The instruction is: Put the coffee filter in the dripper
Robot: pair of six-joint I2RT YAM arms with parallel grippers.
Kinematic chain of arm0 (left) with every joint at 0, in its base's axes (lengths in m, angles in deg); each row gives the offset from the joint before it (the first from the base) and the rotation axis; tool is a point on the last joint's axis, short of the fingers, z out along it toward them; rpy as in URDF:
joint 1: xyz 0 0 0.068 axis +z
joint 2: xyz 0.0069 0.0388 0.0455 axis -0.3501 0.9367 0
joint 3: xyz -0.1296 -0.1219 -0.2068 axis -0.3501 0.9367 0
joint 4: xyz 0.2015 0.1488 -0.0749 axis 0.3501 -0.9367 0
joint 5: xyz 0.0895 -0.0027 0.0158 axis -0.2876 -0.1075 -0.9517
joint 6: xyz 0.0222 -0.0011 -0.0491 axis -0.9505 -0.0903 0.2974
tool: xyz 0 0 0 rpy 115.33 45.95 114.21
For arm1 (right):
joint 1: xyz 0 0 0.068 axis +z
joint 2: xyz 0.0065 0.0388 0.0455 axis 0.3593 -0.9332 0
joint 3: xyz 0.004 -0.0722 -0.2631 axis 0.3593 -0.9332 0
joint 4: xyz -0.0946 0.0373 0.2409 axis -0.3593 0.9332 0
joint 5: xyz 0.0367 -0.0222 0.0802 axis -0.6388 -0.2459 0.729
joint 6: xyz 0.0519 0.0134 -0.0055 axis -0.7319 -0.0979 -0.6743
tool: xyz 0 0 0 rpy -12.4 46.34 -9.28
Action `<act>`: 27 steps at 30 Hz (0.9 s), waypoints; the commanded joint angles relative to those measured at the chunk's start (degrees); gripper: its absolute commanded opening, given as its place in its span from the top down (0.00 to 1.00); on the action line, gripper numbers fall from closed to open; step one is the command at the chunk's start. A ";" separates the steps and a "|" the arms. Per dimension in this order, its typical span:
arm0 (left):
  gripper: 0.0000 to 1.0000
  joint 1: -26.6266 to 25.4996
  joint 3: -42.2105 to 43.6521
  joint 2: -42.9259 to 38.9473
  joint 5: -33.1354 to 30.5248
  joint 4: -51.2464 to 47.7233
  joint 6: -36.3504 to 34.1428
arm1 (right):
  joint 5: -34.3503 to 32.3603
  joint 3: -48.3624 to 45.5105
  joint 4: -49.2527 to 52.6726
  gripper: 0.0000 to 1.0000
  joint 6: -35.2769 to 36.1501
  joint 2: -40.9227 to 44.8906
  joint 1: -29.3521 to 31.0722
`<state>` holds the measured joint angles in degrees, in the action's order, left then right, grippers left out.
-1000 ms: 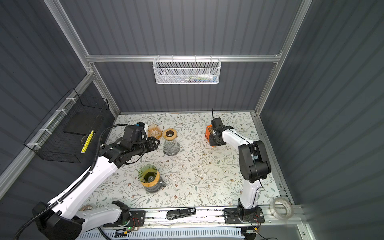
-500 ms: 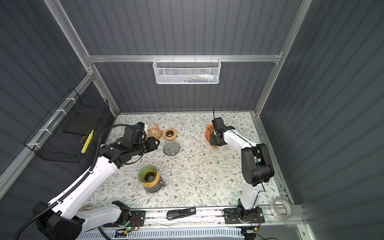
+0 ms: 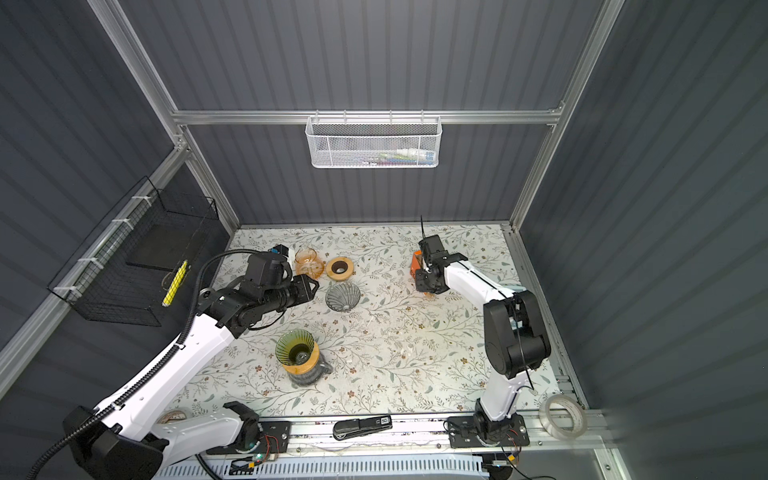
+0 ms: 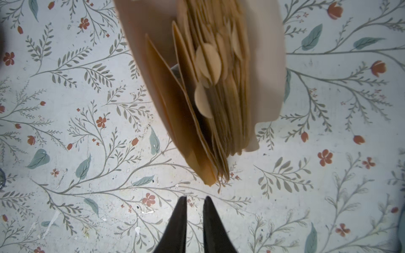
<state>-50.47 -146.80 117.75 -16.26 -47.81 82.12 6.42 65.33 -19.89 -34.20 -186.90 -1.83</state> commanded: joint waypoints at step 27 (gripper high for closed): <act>0.63 -0.25 -0.63 0.78 -0.48 -0.24 -0.70 | -3.48 6.48 0.60 0.81 1.61 -7.21 0.11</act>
<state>-50.47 -146.80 118.19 -16.26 -47.81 82.12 3.81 70.23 -20.04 -33.20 -193.37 -1.86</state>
